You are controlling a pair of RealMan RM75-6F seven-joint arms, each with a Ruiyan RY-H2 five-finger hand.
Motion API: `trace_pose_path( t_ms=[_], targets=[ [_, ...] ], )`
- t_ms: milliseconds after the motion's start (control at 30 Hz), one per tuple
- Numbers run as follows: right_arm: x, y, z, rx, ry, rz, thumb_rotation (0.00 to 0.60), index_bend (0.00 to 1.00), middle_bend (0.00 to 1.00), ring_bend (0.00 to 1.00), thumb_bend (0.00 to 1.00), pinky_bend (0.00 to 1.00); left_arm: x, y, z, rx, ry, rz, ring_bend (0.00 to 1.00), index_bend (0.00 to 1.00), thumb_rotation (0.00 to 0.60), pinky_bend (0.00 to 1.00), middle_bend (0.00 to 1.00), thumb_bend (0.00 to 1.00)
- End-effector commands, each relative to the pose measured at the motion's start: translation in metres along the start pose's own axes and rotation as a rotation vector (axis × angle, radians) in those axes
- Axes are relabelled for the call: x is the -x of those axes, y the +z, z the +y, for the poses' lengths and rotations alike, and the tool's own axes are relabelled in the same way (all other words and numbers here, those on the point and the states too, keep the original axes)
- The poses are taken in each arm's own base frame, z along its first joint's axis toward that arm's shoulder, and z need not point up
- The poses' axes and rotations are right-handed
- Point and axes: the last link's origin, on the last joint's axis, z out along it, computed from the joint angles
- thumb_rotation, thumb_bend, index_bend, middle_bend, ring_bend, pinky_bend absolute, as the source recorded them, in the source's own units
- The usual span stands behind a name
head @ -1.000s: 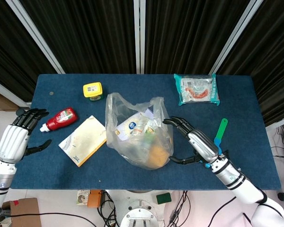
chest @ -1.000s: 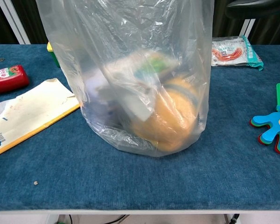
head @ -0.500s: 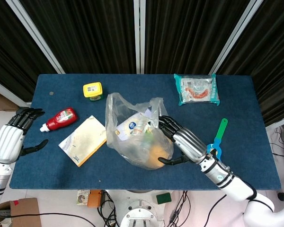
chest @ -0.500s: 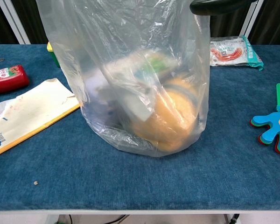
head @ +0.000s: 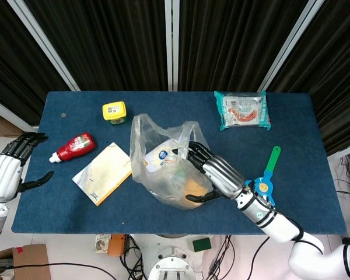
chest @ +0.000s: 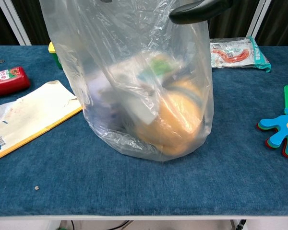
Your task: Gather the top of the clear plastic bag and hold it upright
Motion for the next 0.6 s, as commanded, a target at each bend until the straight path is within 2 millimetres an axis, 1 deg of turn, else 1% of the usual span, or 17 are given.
trace_pose_path(
  t_ms=[33,133,267,467,600],
  targets=[
    [-0.001,0.005,0.004,-0.018,0.039,0.048,0.572,0.09,0.10,0.00,0.13,0.00,-0.001,0.000,0.000,-0.001,0.002,0.002,0.15,0.20,0.600,0.26,0.19,0.15],
    [0.001,0.008,0.009,-0.005,0.120,0.065,0.562,0.09,0.10,0.00,0.13,0.00,-0.001,0.000,-0.001,-0.004,0.004,0.002,0.15,0.20,0.600,0.26,0.19,0.15],
    [0.005,0.015,0.011,0.014,0.252,0.039,0.564,0.08,0.11,0.00,0.13,0.00,-0.002,0.001,-0.001,-0.003,0.005,0.003,0.15,0.20,0.600,0.26,0.19,0.15],
    [0.014,0.020,0.015,0.017,0.363,0.008,0.565,0.08,0.11,0.00,0.12,0.00,-0.002,0.001,0.001,-0.001,0.010,0.004,0.15,0.20,0.600,0.26,0.19,0.15],
    [0.020,0.022,0.016,0.029,0.526,-0.008,0.564,0.05,0.11,0.00,0.13,0.00,-0.002,0.001,0.000,-0.005,0.012,0.001,0.15,0.20,0.600,0.26,0.19,0.16]
  ],
)
